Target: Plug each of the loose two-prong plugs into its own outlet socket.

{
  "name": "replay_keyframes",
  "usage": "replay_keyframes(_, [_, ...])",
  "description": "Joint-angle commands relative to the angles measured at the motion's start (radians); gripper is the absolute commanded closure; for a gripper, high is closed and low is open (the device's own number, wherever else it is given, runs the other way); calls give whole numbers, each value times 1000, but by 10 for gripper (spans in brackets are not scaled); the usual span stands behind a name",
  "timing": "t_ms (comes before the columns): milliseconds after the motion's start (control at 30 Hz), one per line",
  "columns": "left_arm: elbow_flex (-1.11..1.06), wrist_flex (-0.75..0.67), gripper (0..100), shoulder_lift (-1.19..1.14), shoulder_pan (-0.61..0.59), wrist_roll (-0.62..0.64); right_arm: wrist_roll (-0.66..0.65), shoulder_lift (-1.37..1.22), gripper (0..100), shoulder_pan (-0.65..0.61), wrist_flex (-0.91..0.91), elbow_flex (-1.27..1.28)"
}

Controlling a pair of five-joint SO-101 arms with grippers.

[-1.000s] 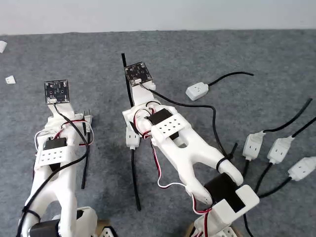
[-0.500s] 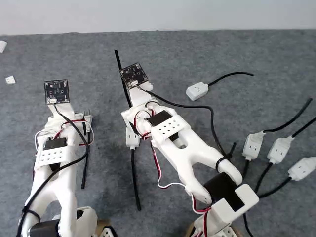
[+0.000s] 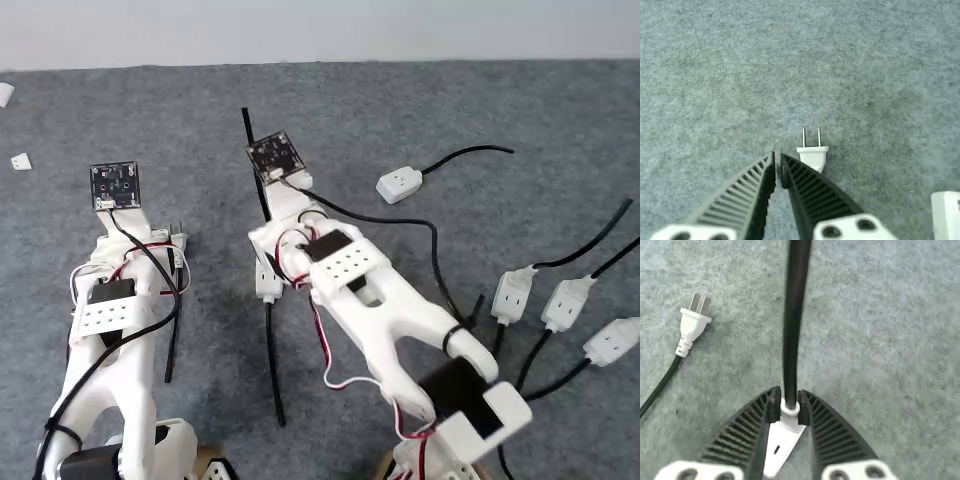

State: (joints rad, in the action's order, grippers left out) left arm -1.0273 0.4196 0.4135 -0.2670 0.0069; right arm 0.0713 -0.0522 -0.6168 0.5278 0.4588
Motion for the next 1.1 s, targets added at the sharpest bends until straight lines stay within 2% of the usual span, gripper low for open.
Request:
replay_keyframes(0, [48, -25, 988, 21, -11, 6, -14, 81, 991, -10, -4, 78])
replay_keyframes(433, [48, -25, 988, 21, -11, 6, -57, 85, 991, -42, -27, 130])
replay_keyframes(700, [48, -25, 988, 21, -11, 6, -81, -10, 991, -84, 85, 31])
replay_keyframes(900, [48, -25, 988, 21, -12, 6, -43, -7, 987, -93, 90, 21])
replay_keyframes(967, [48, -25, 988, 21, -12, 6, 20, -7, 949, -94, 102, 11])
replay_keyframes(1067, [48, -25, 988, 23, -12, 6, 84, -16, 830, -104, 163, -28])
